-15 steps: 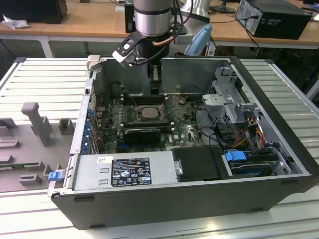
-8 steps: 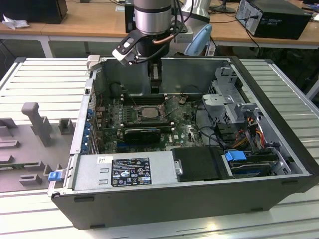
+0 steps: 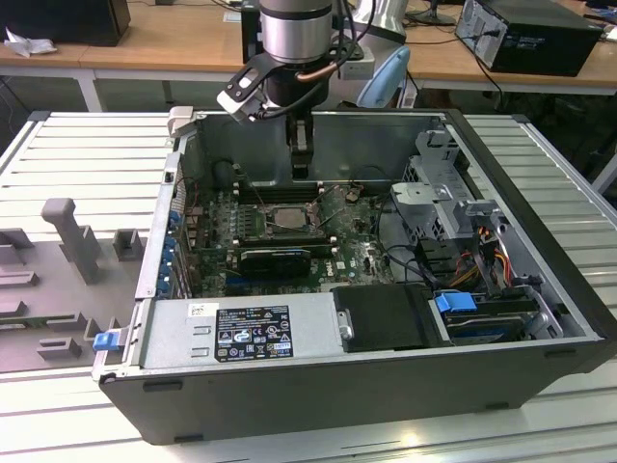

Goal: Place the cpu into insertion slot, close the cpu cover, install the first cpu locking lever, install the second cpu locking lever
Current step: 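Close the cpu cover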

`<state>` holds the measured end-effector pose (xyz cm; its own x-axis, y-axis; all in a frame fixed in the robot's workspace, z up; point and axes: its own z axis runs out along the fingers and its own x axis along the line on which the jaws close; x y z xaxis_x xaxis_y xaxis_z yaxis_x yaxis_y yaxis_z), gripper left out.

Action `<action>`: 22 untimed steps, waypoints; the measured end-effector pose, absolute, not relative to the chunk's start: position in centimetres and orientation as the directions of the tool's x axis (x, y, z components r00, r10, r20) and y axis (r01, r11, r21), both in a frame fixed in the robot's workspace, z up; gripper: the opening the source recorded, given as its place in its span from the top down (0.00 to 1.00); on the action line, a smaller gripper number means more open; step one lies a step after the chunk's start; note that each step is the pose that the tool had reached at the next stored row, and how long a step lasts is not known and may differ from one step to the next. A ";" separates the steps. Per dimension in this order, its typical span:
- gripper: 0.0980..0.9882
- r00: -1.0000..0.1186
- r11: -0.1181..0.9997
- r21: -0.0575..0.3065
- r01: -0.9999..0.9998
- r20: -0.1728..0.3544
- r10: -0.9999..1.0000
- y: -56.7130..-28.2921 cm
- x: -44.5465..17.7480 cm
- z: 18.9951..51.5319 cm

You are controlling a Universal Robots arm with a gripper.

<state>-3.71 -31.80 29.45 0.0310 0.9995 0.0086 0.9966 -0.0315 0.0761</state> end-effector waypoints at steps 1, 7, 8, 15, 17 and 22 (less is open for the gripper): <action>0.99 0.032 -0.032 0.076 0.997 0.009 0.999 -31.8 -3.7 29.5; 0.99 0.035 -0.036 0.072 0.997 0.008 0.999 -31.8 -3.4 29.6; 0.99 0.036 -0.036 0.070 0.997 0.008 0.999 -31.8 -3.2 29.6; 0.99 0.039 -0.039 0.059 0.997 0.008 0.999 -31.9 -1.5 29.6; 0.99 0.039 -0.040 0.058 0.998 0.008 0.999 -31.9 -1.3 29.6; 0.99 0.041 -0.041 0.056 0.998 0.008 0.999 -32.0 -0.7 29.6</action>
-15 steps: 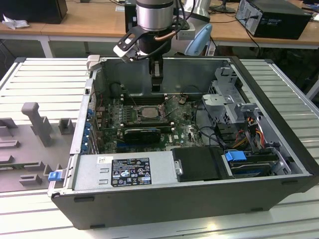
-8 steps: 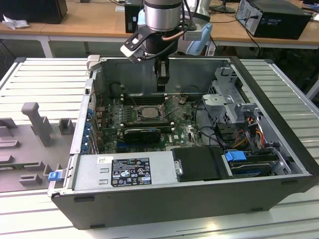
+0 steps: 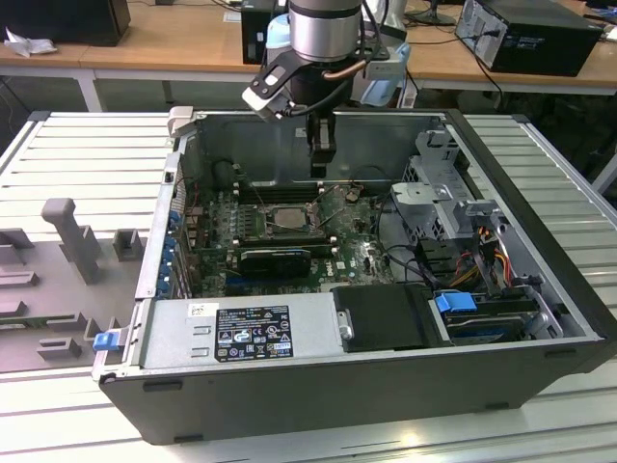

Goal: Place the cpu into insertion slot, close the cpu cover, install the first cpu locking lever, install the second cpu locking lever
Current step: 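Close the cpu cover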

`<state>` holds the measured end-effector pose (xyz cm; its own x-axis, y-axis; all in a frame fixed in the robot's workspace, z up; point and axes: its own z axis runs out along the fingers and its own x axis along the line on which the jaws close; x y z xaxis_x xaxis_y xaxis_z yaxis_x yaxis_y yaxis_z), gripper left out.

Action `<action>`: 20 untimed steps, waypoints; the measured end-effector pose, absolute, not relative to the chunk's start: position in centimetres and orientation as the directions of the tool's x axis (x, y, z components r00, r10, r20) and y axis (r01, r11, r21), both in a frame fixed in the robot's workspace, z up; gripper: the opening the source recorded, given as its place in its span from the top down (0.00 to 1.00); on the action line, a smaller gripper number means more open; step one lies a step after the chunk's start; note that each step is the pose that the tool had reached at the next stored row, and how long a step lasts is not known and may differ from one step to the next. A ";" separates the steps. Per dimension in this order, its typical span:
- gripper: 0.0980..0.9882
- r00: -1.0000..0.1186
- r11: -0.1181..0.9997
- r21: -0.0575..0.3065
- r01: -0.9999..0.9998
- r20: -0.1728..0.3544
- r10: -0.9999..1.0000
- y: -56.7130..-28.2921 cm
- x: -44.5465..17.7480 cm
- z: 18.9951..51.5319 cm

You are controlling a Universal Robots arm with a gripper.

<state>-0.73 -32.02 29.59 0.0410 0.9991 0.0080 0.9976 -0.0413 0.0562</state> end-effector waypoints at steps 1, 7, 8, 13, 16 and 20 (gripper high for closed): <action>0.99 0.041 -0.041 0.056 0.998 0.008 0.999 -32.0 -0.6 29.6; 0.99 0.043 -0.044 0.054 0.998 0.008 0.999 -32.1 0.4 29.6; 0.99 0.043 -0.044 0.054 0.998 0.008 0.999 -32.1 0.4 29.6; 0.99 0.043 -0.044 0.054 0.998 0.008 0.999 -32.1 0.5 30.0; 0.99 0.044 -0.044 0.054 0.998 0.008 0.999 -32.1 1.0 30.0; 0.99 0.043 -0.044 0.054 0.998 0.008 0.999 -32.1 1.7 30.0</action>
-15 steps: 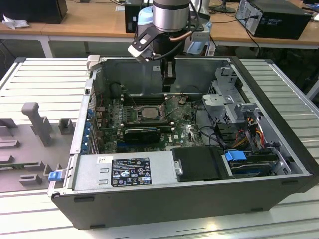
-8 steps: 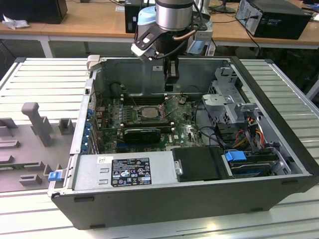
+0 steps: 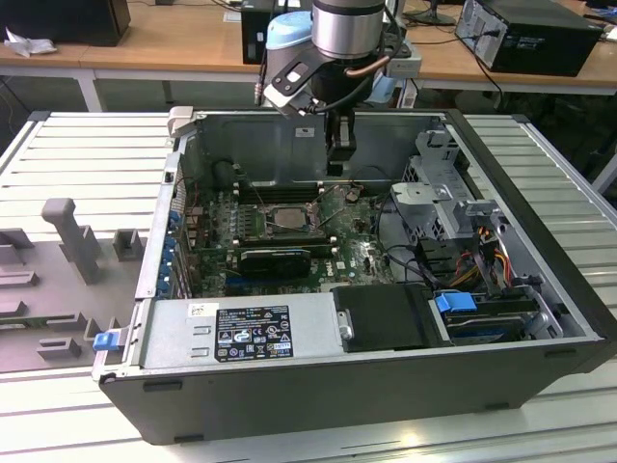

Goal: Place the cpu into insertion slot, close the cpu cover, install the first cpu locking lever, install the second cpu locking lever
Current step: 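Close the cpu cover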

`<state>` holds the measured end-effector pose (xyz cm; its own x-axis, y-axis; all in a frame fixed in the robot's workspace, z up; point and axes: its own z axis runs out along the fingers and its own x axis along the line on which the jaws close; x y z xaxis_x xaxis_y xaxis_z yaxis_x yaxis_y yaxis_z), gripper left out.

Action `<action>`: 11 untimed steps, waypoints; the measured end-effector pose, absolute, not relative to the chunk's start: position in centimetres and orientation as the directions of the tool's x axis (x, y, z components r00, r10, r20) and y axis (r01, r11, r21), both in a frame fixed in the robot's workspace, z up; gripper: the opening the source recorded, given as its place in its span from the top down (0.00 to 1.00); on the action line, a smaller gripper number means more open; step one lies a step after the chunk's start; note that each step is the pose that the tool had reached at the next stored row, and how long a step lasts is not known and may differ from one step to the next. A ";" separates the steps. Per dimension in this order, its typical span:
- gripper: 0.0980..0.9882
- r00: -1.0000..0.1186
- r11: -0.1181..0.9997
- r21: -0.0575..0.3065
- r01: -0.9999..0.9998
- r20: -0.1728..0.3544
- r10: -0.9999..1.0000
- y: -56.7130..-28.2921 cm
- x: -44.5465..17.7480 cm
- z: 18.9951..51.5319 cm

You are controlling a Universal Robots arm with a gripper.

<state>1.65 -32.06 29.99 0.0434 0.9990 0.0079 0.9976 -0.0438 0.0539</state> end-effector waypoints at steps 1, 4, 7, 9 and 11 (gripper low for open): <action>0.99 0.043 -0.044 0.054 0.998 0.008 0.999 -32.1 1.7 30.0; 0.99 0.043 -0.044 0.054 0.998 0.008 0.999 -32.1 2.1 30.0; 0.99 0.043 -0.044 0.054 0.998 0.008 0.999 -32.1 2.4 30.0; 0.99 0.043 -0.044 0.054 0.998 0.008 0.999 -32.1 2.7 30.0; 0.99 0.043 -0.044 0.054 0.998 0.008 0.999 -32.1 2.9 30.0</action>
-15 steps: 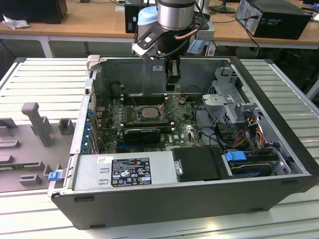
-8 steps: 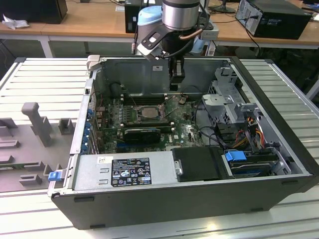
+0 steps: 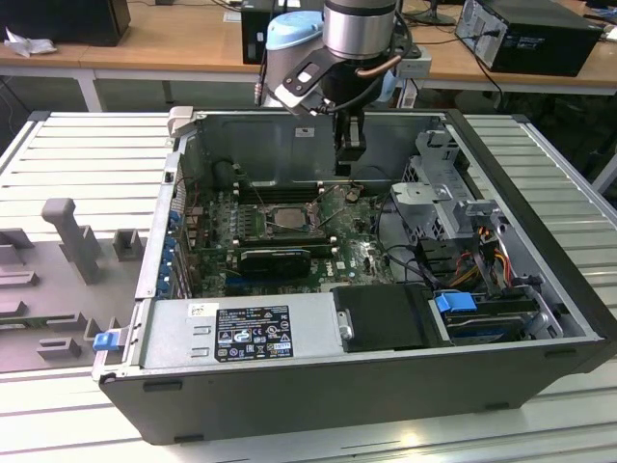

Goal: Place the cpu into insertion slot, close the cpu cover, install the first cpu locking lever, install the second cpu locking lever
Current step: 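Close the cpu cover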

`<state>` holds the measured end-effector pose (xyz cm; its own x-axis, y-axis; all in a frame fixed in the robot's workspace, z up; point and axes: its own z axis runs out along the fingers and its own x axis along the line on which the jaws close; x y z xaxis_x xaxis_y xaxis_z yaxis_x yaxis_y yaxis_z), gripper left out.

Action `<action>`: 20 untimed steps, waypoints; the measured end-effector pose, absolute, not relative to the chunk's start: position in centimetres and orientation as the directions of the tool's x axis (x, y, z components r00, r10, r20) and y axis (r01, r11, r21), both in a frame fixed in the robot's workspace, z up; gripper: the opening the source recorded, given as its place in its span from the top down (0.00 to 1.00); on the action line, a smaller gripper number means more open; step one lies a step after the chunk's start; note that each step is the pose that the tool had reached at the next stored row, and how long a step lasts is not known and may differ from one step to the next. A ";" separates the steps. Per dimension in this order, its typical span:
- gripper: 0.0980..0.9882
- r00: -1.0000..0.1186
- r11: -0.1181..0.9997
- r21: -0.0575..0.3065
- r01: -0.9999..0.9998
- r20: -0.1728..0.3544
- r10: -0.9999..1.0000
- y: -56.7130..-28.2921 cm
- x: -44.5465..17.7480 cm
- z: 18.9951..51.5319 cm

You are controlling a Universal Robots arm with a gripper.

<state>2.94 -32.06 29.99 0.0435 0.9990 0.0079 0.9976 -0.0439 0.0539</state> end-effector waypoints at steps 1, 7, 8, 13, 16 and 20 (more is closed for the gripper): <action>0.99 0.043 -0.044 0.054 0.998 0.008 0.999 -32.1 3.1 30.0; 0.99 0.043 -0.044 0.054 0.998 0.008 0.999 -32.1 3.8 30.0; 0.99 0.044 -0.044 0.054 0.998 0.008 0.999 -32.1 4.0 30.0; 0.99 0.043 -0.044 0.054 0.998 0.008 0.999 -32.1 4.7 30.0; 0.99 0.044 -0.044 0.054 0.998 0.008 0.999 -32.1 5.0 30.0; 0.99 0.043 -0.044 0.054 0.998 0.008 0.999 -32.1 5.6 30.0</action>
